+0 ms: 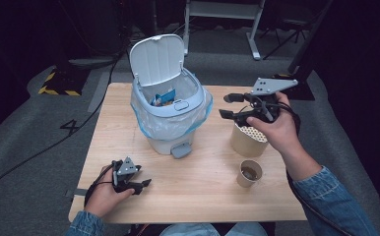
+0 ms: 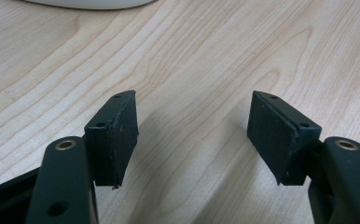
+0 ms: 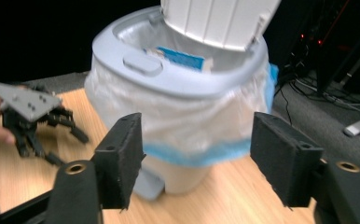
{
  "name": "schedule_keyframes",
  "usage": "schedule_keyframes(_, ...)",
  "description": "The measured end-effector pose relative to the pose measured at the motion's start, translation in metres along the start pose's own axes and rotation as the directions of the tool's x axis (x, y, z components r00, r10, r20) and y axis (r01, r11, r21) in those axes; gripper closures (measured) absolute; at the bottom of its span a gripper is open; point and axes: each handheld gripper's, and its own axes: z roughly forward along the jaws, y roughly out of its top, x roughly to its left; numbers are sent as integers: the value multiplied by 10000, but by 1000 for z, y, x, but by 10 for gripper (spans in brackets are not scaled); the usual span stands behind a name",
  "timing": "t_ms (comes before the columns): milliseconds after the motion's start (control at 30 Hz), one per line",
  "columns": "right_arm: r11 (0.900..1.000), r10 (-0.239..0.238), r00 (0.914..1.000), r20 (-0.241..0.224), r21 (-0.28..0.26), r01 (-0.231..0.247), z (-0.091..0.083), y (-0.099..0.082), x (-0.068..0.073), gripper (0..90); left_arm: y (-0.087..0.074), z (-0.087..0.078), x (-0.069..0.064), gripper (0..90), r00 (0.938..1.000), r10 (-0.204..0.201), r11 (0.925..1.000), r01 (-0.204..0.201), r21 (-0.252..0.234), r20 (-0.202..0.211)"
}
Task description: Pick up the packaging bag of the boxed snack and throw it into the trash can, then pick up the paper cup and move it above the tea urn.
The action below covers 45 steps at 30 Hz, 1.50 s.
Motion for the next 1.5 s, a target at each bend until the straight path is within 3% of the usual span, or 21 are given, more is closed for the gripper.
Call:
schedule_keyframes(533, 9983, 526, 9983, 237, 233, -531, -57, -67, -6, 256, 0, 0, 6, 338, 10000, -13, 10000, 13, -11, 30)
schedule_keyframes(900, 9932, 1000, 9950, 60, 588, -1002, -83, -116, -3, 187, 1, 1, 9, 312, 9998, 108, 9999, -109, 35, 161)
schedule_keyframes(1167, 9891, 1199, 9927, 120, 847, -1204, -94, -157, 2, 187, 2, 3, 8, 222, 9999, 94, 9998, -96, 165, 108)
schedule_keyframes(1500, 9804, 1511, 9884, 134, 1257, -1515, -95, -204, 13, 188, 2, 3, 8, 215, 9999, 65, 9998, -67, 164, 135)
